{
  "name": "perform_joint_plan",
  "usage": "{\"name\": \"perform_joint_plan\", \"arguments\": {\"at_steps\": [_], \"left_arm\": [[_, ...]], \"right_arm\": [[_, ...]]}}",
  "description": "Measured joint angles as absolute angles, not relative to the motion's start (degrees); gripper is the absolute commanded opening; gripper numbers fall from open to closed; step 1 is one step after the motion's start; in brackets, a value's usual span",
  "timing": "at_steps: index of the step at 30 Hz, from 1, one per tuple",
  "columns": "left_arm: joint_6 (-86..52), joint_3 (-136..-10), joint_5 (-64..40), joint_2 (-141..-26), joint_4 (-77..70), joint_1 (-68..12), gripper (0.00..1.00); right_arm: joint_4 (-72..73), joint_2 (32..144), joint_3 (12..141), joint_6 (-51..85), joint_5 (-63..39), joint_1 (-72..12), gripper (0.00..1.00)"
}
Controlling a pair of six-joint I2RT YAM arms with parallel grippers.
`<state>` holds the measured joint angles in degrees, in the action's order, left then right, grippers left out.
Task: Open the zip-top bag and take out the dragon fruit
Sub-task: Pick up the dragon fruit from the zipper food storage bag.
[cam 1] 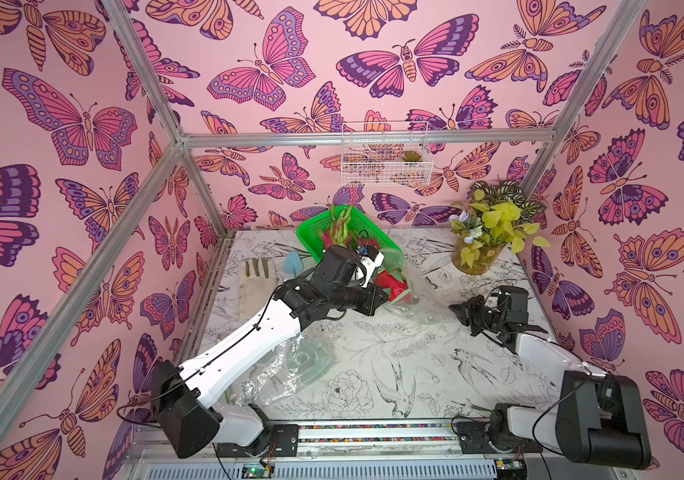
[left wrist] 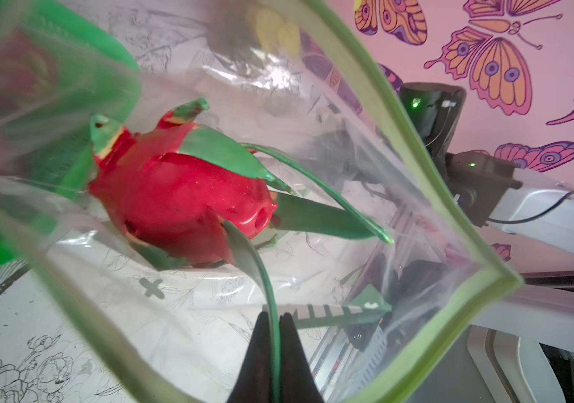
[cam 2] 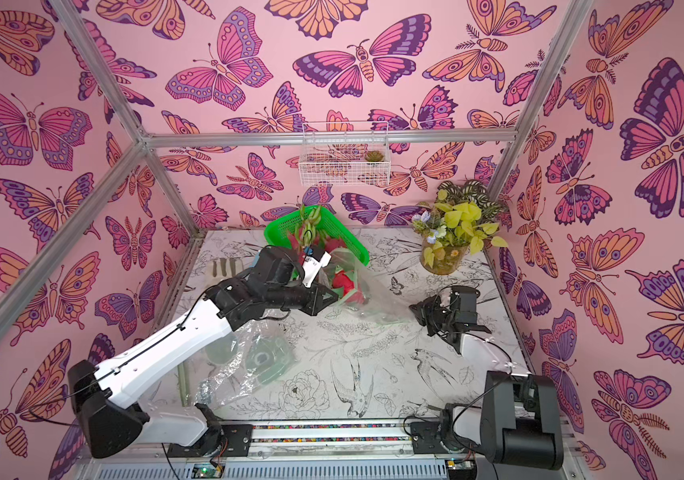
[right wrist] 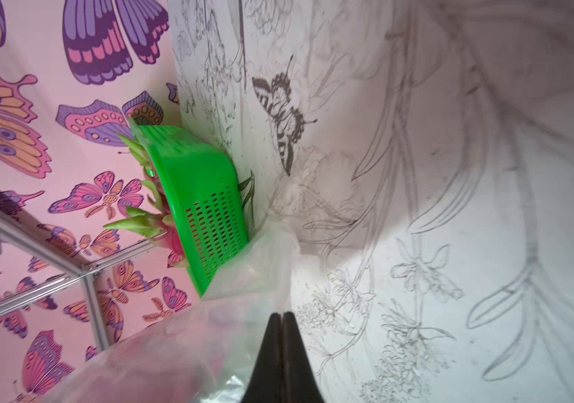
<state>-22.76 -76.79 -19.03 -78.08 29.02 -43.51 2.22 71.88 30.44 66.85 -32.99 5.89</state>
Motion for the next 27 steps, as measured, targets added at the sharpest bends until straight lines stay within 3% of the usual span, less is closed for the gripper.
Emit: {"name": "perform_joint_plan", "arguments": {"at_steps": [27], "left_arm": [[-19.7,-79.9,-15.0,-70.5,29.5,-42.7,0.0]], "right_arm": [[-12.7,67.1,32.5,51.0,-22.7,11.7,0.0]]}}
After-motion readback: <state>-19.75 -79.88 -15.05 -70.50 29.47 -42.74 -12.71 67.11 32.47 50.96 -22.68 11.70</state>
